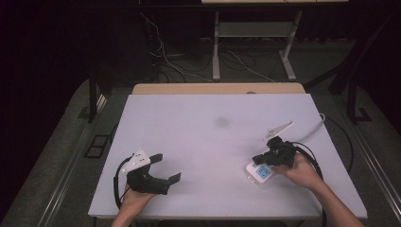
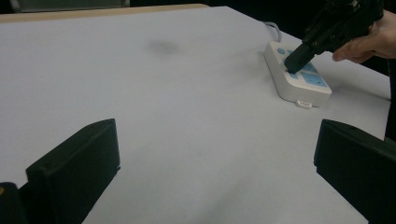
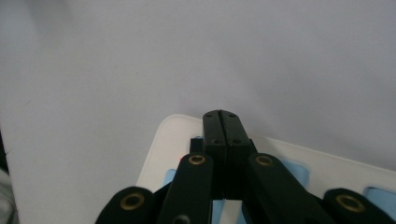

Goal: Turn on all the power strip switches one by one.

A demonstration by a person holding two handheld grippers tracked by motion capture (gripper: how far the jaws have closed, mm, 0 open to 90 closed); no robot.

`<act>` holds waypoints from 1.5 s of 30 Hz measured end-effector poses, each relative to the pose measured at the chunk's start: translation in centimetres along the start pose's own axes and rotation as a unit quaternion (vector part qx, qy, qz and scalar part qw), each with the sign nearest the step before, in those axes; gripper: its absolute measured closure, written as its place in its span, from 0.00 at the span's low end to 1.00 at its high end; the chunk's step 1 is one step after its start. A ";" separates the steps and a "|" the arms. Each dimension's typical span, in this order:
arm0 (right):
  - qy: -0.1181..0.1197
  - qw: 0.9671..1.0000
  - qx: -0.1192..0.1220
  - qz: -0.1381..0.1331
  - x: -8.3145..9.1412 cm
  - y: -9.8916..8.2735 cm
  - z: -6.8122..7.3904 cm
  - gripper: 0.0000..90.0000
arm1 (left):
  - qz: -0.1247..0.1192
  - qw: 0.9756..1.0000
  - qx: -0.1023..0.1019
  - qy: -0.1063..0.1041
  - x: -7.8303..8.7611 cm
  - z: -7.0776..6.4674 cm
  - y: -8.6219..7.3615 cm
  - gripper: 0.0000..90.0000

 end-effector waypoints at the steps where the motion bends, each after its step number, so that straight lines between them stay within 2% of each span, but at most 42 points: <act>1: -0.005 1.000 0.004 -0.001 0.0 0.0 0.1 1.00 | -0.001 1.000 0.001 0.000 0.0 0.1 0.0 0.00; 5: -0.016 1.000 0.018 0.001 0.0 0.0 0.4 1.00 | -0.003 1.000 0.002 0.001 0.1 0.2 0.1 0.00; 7: -0.012 1.000 0.014 -0.003 0.0 0.0 0.3 1.00 | -0.004 1.000 0.003 0.002 0.2 0.2 0.1 0.00; 9: -0.012 1.000 0.021 0.000 0.1 0.0 0.2 1.00 | -0.006 1.000 0.006 0.003 0.2 0.2 0.1 0.00; 19: 0.008 1.000 0.008 -0.001 0.5 0.0 0.1 1.00 | -0.002 1.000 0.004 -0.002 0.0 0.2 0.0 0.00; 22: 0.012 1.000 0.007 -0.009 0.9 0.3 0.3 1.00 | -0.002 1.000 0.004 -0.001 -0.1 0.1 0.0 0.00; 26: 0.014 1.000 0.010 -0.005 1.6 0.8 0.6 1.00 | -0.002 1.000 0.001 0.000 -0.2 0.1 0.0 0.00; 32: 0.016 1.000 0.017 -0.011 3.1 2.3 0.9 1.00 | -0.002 1.000 -0.003 0.002 -0.4 0.2 -0.1 0.00; 45: 0.007 1.000 0.013 -0.015 5.0 3.1 -0.3 1.00 | 0.002 1.000 -0.005 0.003 -0.9 0.2 -0.2 0.00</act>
Point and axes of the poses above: each handheld gripper's, and its own axes: x roughly backward along the jaws, y roughly out of its top, z roughly to its left, the point moved 4 cm from there along -x, roughly forward along the jaws, and after that the axes turned 8 degrees about -z, right-handed, at the moved point
